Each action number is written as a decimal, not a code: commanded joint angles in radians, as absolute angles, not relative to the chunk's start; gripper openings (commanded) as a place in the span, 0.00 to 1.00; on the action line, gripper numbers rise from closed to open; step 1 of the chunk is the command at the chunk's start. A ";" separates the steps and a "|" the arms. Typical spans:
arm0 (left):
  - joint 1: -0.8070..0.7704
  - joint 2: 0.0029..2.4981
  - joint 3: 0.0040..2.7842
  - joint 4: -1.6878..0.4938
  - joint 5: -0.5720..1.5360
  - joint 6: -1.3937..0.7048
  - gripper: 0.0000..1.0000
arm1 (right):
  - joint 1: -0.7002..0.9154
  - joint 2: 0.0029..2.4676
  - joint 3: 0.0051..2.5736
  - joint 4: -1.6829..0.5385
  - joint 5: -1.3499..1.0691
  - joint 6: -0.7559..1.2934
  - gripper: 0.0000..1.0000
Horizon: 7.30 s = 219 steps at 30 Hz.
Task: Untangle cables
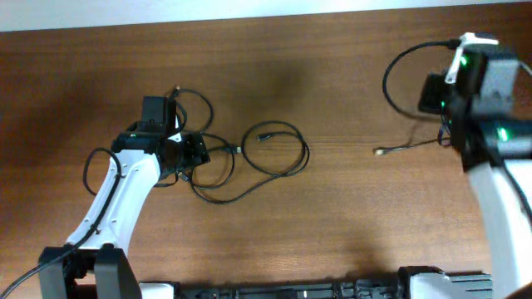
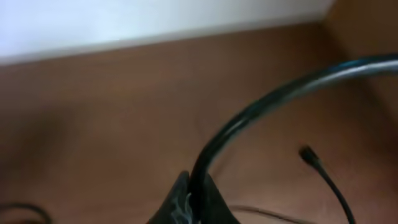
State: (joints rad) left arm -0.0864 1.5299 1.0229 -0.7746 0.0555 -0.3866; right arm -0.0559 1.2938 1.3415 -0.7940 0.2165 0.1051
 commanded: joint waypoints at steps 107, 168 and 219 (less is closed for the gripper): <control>-0.082 1.539 1.029 -0.780 0.003 -0.396 0.86 | -0.131 1.629 1.562 -1.240 -0.369 -0.069 0.94; 0.158 1.539 1.029 -0.829 0.034 -0.441 0.99 | 0.812 1.791 0.952 -0.388 -0.172 -0.254 0.04; 0.000 1.539 1.029 -0.606 0.281 -0.184 0.99 | -0.190 1.512 1.124 -0.683 -0.466 0.162 0.68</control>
